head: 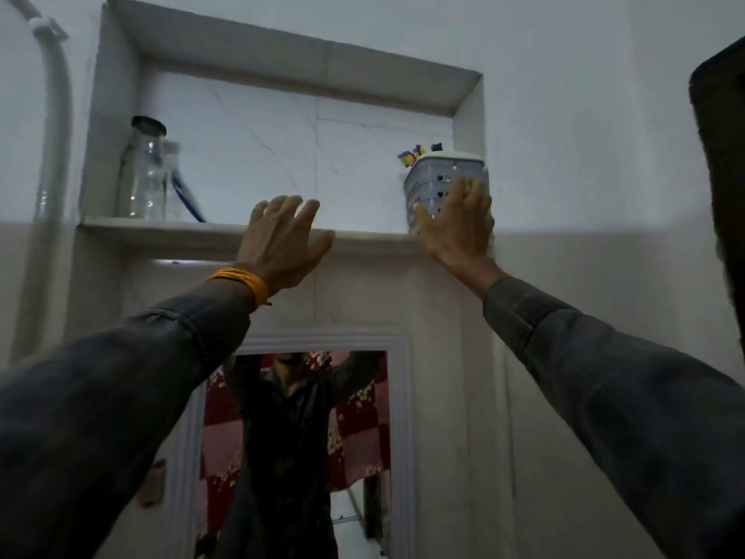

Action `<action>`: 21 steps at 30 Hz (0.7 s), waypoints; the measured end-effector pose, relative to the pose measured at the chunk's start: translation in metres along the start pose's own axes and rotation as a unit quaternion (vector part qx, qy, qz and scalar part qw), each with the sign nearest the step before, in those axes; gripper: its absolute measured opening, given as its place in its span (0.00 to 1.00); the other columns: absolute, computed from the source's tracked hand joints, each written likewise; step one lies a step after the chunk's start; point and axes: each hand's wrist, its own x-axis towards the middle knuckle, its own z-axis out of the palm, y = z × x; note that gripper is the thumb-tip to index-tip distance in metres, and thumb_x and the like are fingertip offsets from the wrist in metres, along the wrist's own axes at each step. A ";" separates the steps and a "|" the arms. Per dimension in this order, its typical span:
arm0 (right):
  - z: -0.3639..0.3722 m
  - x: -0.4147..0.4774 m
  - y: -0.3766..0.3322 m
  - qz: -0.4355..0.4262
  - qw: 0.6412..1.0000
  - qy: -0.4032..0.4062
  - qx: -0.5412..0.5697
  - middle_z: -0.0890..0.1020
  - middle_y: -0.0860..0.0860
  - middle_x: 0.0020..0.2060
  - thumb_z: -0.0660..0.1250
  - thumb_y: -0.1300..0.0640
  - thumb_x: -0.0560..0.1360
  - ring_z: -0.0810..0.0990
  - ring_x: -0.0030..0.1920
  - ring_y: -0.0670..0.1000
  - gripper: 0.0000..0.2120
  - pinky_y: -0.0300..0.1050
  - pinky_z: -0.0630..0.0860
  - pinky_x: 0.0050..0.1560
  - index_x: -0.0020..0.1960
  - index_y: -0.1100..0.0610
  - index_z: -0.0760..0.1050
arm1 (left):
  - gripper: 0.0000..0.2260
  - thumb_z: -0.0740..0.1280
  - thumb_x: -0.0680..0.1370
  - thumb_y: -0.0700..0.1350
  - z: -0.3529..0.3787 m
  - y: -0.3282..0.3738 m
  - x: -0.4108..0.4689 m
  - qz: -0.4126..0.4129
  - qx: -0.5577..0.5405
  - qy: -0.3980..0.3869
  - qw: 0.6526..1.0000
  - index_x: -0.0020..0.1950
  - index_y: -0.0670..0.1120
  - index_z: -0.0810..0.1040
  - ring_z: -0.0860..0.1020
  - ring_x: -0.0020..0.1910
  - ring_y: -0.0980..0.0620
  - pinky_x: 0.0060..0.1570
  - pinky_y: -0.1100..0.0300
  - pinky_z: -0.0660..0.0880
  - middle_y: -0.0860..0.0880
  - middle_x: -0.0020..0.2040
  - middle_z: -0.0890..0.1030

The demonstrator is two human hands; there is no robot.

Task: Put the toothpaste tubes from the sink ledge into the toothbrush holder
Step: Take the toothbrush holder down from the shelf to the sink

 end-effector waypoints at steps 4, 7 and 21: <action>0.014 0.025 0.013 0.081 0.996 -0.012 0.044 0.62 0.62 0.78 0.71 0.38 0.77 0.63 0.77 0.66 0.44 0.63 0.68 0.75 0.82 0.61 0.58 | 0.27 0.47 0.81 0.63 0.020 0.012 0.015 -0.028 0.052 -0.085 0.995 0.53 0.44 0.74 0.74 0.41 0.44 0.53 0.46 0.72 0.44 0.44 0.79; 0.026 0.036 0.018 0.105 0.993 -0.015 0.054 0.62 0.64 0.78 0.75 0.37 0.74 0.64 0.77 0.67 0.54 0.64 0.69 0.75 0.85 0.60 0.50 | 0.28 0.45 0.80 0.65 0.033 0.010 0.021 -0.034 0.056 -0.059 0.996 0.49 0.45 0.74 0.73 0.38 0.45 0.52 0.47 0.69 0.46 0.39 0.76; -0.001 0.026 -0.001 0.153 0.978 0.015 0.140 0.67 0.60 0.75 0.83 0.38 0.65 0.69 0.75 0.63 0.61 0.62 0.73 0.73 0.83 0.62 0.52 | 0.28 0.48 0.80 0.65 0.028 0.016 0.021 -0.057 0.058 -0.102 0.991 0.57 0.45 0.76 0.78 0.52 0.39 0.58 0.44 0.68 0.41 0.53 0.82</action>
